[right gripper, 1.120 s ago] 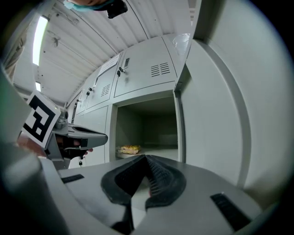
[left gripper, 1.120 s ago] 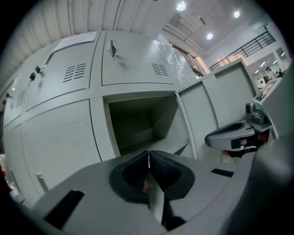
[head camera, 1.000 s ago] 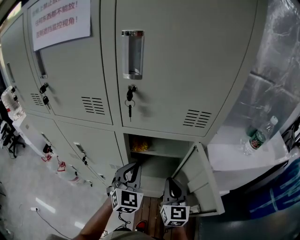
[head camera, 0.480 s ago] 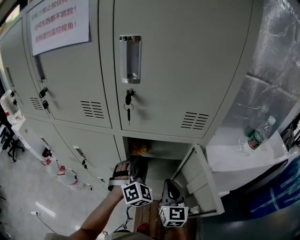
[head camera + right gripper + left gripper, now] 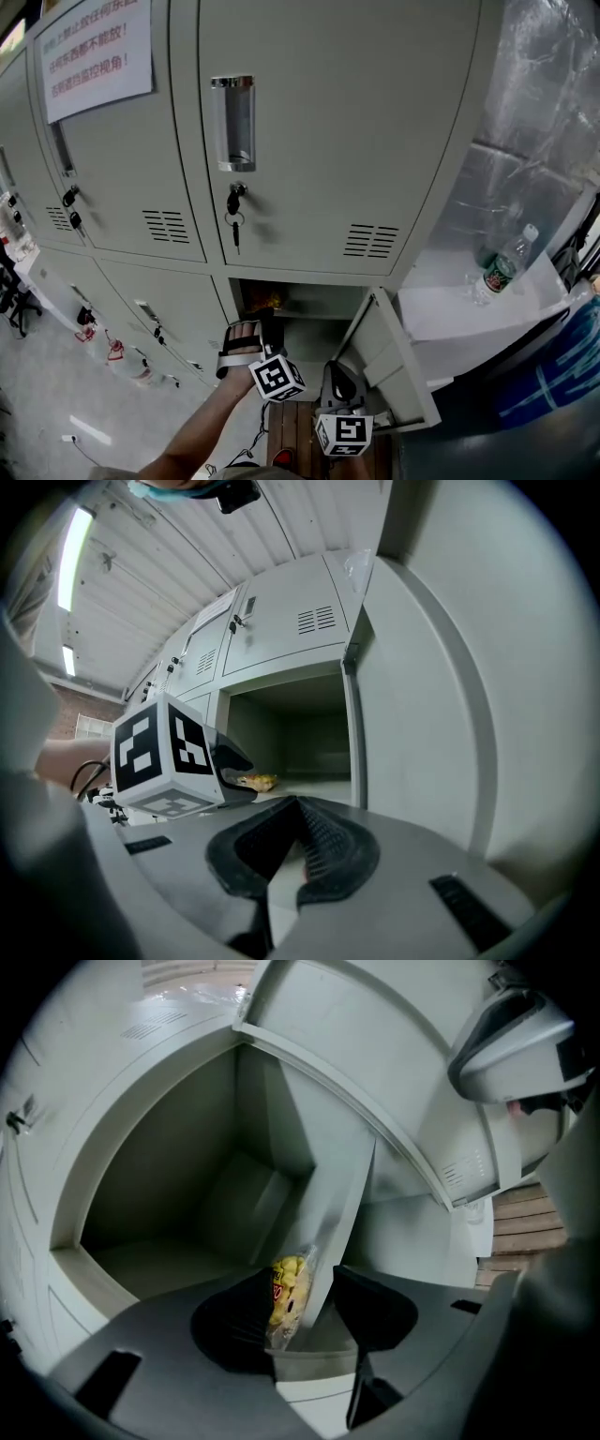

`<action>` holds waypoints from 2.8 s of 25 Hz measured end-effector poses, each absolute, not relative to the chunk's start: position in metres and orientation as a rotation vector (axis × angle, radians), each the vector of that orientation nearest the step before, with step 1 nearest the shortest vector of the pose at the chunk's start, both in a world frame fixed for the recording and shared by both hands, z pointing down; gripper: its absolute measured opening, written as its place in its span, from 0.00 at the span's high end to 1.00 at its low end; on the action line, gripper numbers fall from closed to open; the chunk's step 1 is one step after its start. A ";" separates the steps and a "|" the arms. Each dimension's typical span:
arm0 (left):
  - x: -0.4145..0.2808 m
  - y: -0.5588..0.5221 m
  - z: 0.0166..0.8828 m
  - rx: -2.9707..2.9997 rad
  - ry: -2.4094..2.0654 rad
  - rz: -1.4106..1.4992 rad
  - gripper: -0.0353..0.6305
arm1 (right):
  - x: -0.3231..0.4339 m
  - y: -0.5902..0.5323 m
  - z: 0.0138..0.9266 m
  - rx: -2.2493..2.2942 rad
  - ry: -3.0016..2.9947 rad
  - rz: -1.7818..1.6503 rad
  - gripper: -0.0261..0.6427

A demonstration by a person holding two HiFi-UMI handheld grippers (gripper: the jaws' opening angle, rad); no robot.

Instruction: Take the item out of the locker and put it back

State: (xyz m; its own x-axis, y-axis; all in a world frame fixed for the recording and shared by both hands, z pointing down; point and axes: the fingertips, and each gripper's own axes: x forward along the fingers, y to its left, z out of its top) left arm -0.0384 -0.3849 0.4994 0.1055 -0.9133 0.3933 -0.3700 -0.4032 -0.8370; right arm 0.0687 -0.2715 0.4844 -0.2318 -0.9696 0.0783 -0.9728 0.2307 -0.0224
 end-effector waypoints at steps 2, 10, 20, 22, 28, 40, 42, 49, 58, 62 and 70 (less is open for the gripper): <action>-0.039 -0.389 0.501 -1.825 1.254 -1.295 0.62 | 0.070 -0.272 0.485 1.920 -2.421 0.107 0.94; -0.037 -0.400 0.513 -1.780 1.253 -1.371 0.69 | 0.075 -0.274 0.488 1.928 -2.408 0.118 0.94; -0.043 -0.404 0.511 -1.750 1.334 -1.343 0.87 | 0.077 -0.274 0.490 1.926 -2.397 0.121 0.94; -0.043 -0.404 0.508 -1.762 1.337 -1.324 0.87 | 0.078 -0.274 0.490 1.928 -2.397 0.119 0.94; -0.045 -0.401 0.485 -1.898 1.436 -1.188 0.88 | 0.079 -0.272 0.486 1.934 -2.398 0.110 0.94; -0.047 -0.373 0.422 -2.312 1.647 -0.655 0.90 | 0.079 -0.258 0.475 1.936 -2.399 0.067 0.94; -0.047 -0.364 0.416 -2.343 1.647 -0.609 0.90 | 0.079 -0.254 0.472 1.937 -2.399 0.059 0.94; -0.054 -0.325 0.401 -2.479 1.689 -0.421 0.91 | 0.078 -0.239 0.461 1.928 -2.413 0.032 0.94; -0.065 -0.257 0.393 -2.518 1.678 -0.256 0.91 | 0.073 -0.208 0.450 1.891 -2.452 0.000 0.94; -0.069 -0.225 0.400 -2.527 1.691 -0.229 0.91 | 0.071 -0.190 0.446 1.869 -2.473 -0.017 0.94; -0.074 -0.155 0.417 -2.543 1.734 -0.218 0.91 | 0.066 -0.144 0.437 1.833 -2.525 -0.035 0.94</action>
